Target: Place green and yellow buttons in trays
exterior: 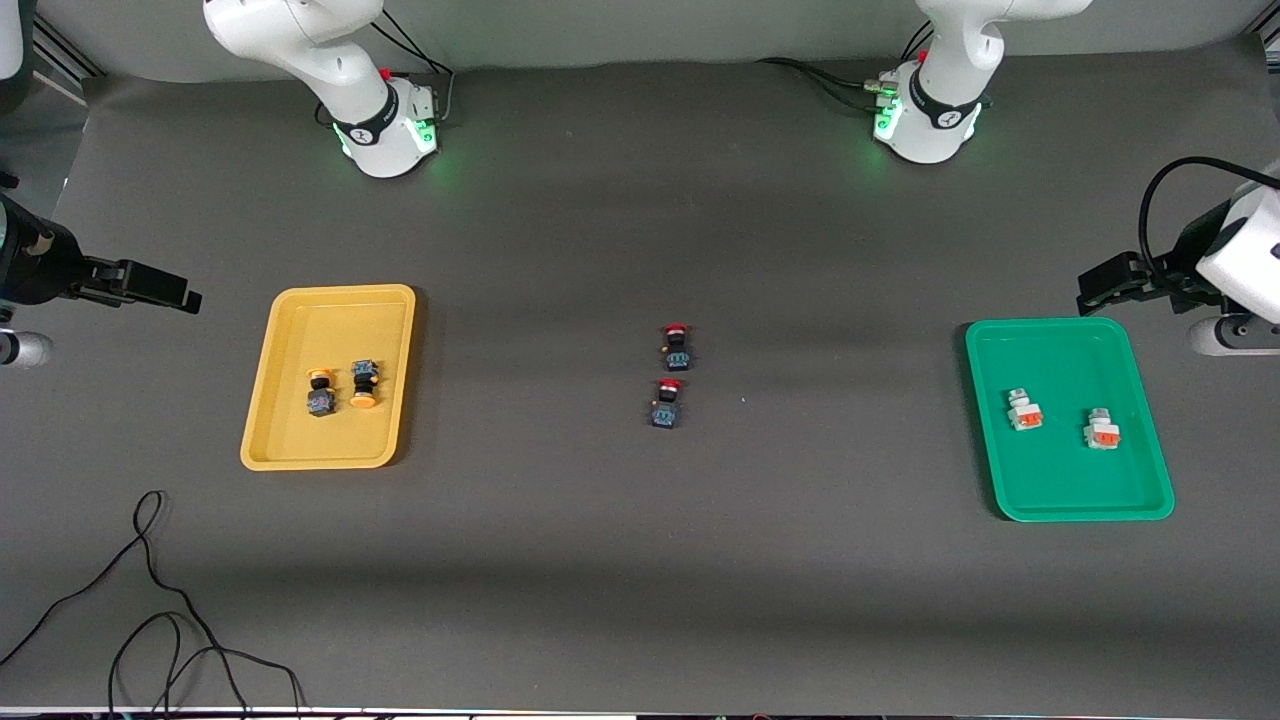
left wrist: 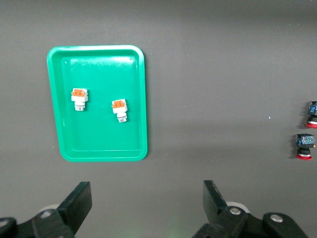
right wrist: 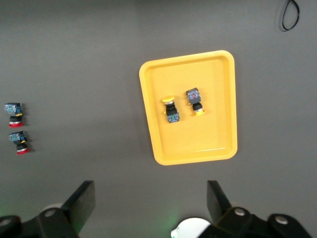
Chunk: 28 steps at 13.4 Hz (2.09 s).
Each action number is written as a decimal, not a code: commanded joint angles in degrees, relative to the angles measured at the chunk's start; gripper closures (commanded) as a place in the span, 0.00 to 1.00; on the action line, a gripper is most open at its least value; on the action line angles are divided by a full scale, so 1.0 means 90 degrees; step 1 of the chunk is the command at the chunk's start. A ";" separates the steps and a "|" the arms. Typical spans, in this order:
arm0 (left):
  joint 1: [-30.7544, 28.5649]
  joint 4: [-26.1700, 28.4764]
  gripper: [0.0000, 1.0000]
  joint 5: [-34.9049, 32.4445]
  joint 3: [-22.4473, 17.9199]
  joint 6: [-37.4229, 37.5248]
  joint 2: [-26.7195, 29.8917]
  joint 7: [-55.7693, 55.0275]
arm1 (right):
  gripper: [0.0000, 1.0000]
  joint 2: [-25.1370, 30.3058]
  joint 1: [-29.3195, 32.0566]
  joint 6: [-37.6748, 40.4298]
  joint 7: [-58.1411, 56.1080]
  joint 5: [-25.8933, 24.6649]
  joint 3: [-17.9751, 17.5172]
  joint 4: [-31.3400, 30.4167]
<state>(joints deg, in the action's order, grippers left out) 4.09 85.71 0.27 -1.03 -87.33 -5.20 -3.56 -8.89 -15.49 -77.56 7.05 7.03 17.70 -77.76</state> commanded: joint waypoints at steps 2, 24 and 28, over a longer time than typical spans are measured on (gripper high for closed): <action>0.0034 0.0145 0.00 -0.0039 -0.0013 -0.0052 0.0167 -0.0093 | 0.00 0.0576 0.0627 -0.0346 0.0193 -0.0302 -0.0804 -0.0685; 0.0034 0.0135 0.00 -0.0039 -0.0013 -0.0043 0.0177 -0.0093 | 0.00 0.1368 0.1057 -0.1421 -0.0335 -0.0869 -0.1488 -0.2044; 0.0034 0.0145 0.00 -0.0039 -0.0003 -0.0023 0.0187 -0.0093 | 0.00 0.1368 0.1057 -0.1401 -0.0325 -0.0869 -0.1488 -0.2044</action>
<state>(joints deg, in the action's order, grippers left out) 4.09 85.71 0.27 -1.02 -87.33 -5.16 -3.56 3.56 -5.50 -90.03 4.09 -0.11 4.05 -96.70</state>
